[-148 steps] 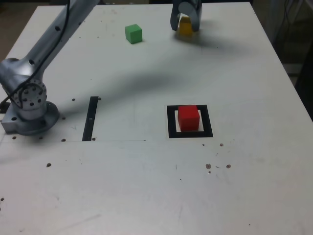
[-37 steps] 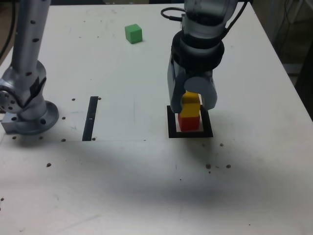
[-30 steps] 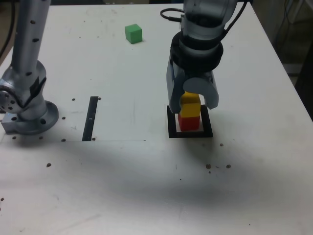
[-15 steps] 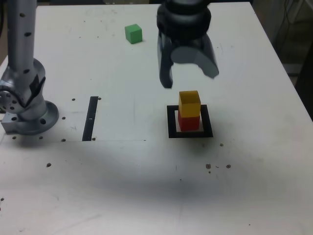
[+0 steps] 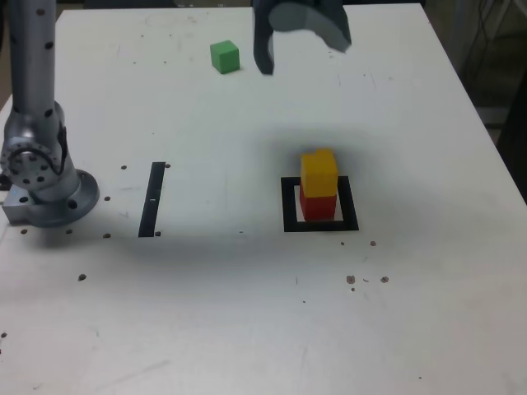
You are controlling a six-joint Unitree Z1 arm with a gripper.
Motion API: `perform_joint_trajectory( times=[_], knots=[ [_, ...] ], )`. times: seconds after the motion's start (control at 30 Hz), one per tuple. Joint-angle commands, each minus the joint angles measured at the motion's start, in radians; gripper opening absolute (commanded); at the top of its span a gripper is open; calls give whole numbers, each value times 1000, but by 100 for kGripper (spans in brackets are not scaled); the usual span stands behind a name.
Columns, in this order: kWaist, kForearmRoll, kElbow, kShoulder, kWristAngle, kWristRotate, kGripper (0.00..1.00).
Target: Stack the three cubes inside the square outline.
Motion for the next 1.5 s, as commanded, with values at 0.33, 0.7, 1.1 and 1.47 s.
perform_joint_trajectory(
  times=[0.33,0.7,1.1,1.47],
  knots=[
    [464,-29,-51,78,12,190,99],
    [687,20,-119,205,24,214,99],
    [699,43,-168,322,-11,234,97],
    [706,30,-223,428,-24,250,92]
  ],
)
